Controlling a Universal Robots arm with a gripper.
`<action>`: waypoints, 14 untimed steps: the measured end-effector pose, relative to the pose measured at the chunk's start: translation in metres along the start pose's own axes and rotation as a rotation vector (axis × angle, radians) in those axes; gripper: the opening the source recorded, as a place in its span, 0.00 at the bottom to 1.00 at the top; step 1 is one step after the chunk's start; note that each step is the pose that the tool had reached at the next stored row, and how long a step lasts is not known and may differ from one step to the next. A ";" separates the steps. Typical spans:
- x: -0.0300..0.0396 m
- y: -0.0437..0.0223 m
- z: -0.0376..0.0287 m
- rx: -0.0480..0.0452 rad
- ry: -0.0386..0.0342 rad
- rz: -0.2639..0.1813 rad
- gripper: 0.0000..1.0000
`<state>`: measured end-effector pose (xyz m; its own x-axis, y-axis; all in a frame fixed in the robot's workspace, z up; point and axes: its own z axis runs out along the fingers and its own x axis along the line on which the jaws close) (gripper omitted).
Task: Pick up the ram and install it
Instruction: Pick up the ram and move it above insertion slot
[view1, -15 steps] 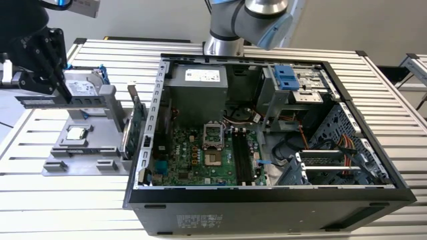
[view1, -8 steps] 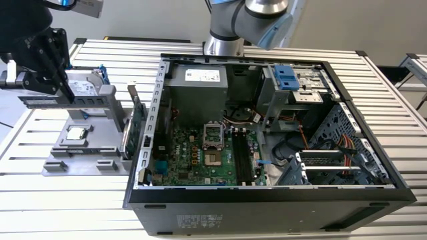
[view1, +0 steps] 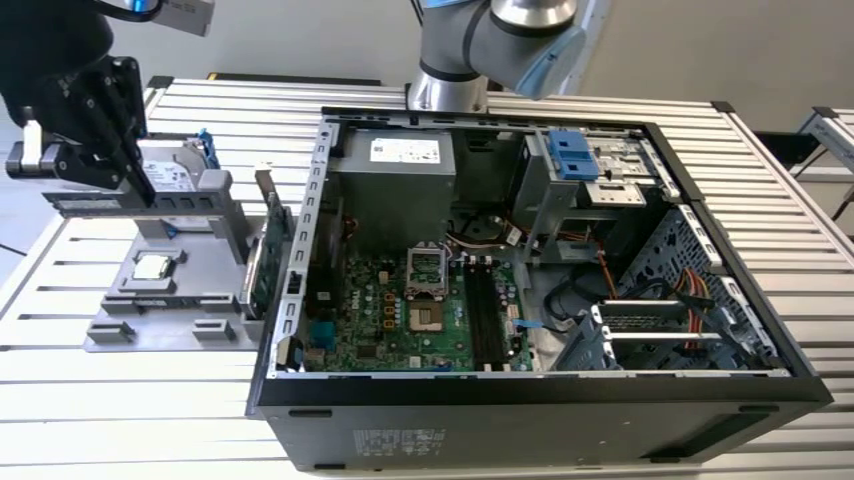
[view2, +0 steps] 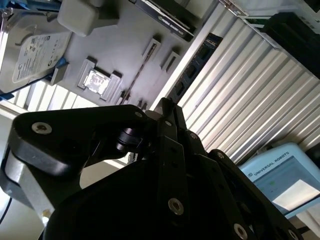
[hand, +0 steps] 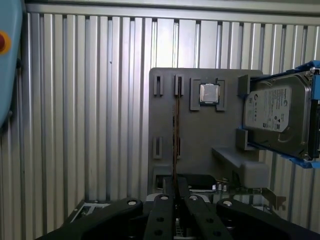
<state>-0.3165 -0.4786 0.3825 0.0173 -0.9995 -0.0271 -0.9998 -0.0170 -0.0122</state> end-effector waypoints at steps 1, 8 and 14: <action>0.0000 -0.0007 0.0000 0.0000 -0.0001 0.000 0.00; 0.0001 -0.0048 0.0001 0.0000 0.0000 0.000 0.00; 0.0001 -0.0080 0.0001 0.0000 -0.0001 0.000 0.00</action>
<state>-0.3084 -0.4786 0.3825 0.0173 -0.9995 -0.0271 -0.9998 -0.0170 -0.0122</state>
